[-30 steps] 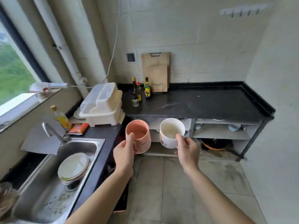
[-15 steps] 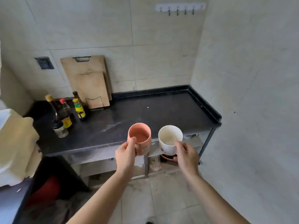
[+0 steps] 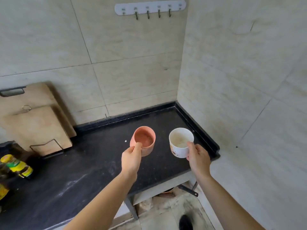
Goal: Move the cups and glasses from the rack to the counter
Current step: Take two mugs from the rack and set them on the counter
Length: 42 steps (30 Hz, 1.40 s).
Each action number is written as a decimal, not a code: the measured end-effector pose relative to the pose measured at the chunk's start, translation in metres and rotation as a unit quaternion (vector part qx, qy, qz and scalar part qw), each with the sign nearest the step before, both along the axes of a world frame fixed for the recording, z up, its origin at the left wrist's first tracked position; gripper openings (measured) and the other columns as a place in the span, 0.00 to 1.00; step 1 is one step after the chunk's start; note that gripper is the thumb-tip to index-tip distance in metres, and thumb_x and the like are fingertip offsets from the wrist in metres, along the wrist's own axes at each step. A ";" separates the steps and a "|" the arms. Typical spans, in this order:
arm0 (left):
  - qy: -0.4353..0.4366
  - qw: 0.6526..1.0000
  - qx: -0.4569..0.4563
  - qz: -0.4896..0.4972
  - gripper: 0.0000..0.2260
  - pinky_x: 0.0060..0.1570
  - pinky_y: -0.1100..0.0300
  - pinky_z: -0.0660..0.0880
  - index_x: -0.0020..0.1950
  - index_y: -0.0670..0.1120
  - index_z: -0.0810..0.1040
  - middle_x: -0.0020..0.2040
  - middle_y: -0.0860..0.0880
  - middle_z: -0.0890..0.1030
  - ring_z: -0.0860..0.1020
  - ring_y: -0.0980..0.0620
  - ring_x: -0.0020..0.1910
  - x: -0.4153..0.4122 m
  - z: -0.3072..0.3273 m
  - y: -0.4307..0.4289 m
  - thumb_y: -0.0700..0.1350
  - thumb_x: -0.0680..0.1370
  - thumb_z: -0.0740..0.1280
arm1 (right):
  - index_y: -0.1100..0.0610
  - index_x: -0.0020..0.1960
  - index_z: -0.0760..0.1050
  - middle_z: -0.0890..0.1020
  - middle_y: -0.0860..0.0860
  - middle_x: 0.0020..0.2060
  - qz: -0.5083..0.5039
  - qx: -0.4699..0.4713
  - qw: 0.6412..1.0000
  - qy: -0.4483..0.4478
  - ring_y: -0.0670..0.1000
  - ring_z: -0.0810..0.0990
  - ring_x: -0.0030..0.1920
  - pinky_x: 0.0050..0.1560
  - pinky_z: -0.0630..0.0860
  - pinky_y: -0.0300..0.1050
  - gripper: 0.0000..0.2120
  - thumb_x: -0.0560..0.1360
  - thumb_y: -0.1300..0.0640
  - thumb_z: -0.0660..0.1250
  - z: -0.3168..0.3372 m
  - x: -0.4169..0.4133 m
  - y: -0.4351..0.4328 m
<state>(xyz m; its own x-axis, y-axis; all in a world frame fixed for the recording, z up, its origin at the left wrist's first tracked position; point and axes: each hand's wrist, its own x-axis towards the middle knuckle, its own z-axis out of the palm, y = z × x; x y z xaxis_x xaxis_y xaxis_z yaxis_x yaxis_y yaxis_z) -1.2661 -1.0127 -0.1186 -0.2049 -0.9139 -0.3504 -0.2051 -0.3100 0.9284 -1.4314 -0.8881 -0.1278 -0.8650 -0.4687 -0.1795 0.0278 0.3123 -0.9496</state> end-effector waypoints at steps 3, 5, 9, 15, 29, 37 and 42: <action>-0.025 0.999 0.026 0.026 0.16 0.47 0.57 0.68 0.36 0.46 0.72 0.41 0.48 0.78 0.74 0.52 0.40 -0.054 -0.014 -0.038 0.51 0.82 0.59 | 0.54 0.36 0.72 0.79 0.50 0.38 0.018 -0.002 1.000 0.017 0.52 0.77 0.42 0.36 0.70 0.45 0.16 0.80 0.49 0.62 -0.018 -0.054 -0.045; -0.047 0.997 0.050 0.044 0.17 0.51 0.54 0.67 0.34 0.46 0.70 0.41 0.47 0.76 0.73 0.52 0.40 -0.092 -0.023 -0.063 0.50 0.82 0.58 | 0.54 0.38 0.73 0.79 0.50 0.38 0.032 0.009 0.999 0.007 0.50 0.77 0.41 0.36 0.70 0.44 0.15 0.81 0.49 0.62 -0.033 -0.093 -0.078; -0.090 0.990 0.085 0.069 0.16 0.51 0.53 0.67 0.37 0.44 0.74 0.43 0.46 0.78 0.74 0.52 0.42 -0.158 -0.035 -0.111 0.51 0.81 0.59 | 0.57 0.35 0.73 0.78 0.50 0.34 0.055 0.068 0.996 -0.006 0.51 0.77 0.38 0.42 0.74 0.51 0.18 0.80 0.49 0.60 -0.056 -0.170 -0.137; -0.122 0.983 0.106 0.087 0.16 0.42 0.56 0.67 0.33 0.46 0.71 0.33 0.48 0.71 0.68 0.52 0.35 -0.232 -0.053 -0.178 0.50 0.80 0.61 | 0.55 0.35 0.71 0.76 0.50 0.35 0.107 0.096 0.988 -0.049 0.51 0.75 0.39 0.39 0.69 0.48 0.17 0.81 0.49 0.60 -0.077 -0.250 -0.216; -0.118 0.981 0.135 0.077 0.18 0.38 0.56 0.67 0.37 0.44 0.74 0.37 0.46 0.74 0.70 0.50 0.37 -0.338 -0.175 -0.303 0.56 0.79 0.64 | 0.50 0.50 0.79 0.80 0.48 0.51 0.091 0.083 0.987 -0.105 0.50 0.78 0.53 0.49 0.70 0.46 0.10 0.81 0.46 0.62 -0.182 -0.330 -0.346; -0.078 0.983 0.133 0.097 0.21 0.37 0.56 0.67 0.36 0.44 0.74 0.36 0.47 0.75 0.71 0.51 0.37 -0.383 -0.209 -0.326 0.59 0.79 0.64 | 0.56 0.53 0.79 0.80 0.49 0.48 0.020 0.070 0.994 -0.084 0.50 0.77 0.50 0.48 0.68 0.45 0.15 0.82 0.47 0.59 -0.212 -0.342 -0.388; -0.074 0.981 0.131 0.120 0.21 0.36 0.59 0.69 0.35 0.47 0.75 0.38 0.49 0.79 0.75 0.53 0.37 -0.410 -0.219 -0.329 0.61 0.79 0.64 | 0.55 0.56 0.78 0.80 0.51 0.52 -0.024 0.059 0.994 -0.084 0.52 0.77 0.52 0.51 0.71 0.48 0.16 0.81 0.44 0.61 -0.224 -0.353 -0.402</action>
<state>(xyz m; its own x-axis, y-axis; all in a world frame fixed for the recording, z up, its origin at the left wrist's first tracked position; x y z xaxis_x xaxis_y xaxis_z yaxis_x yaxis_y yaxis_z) -1.6761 -1.3417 -0.3376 0.0765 -0.8037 -0.5900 -0.2230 -0.5906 0.7755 -1.7840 -1.2905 -0.3518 -0.8393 -0.3945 -0.3742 0.2001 0.4158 -0.8872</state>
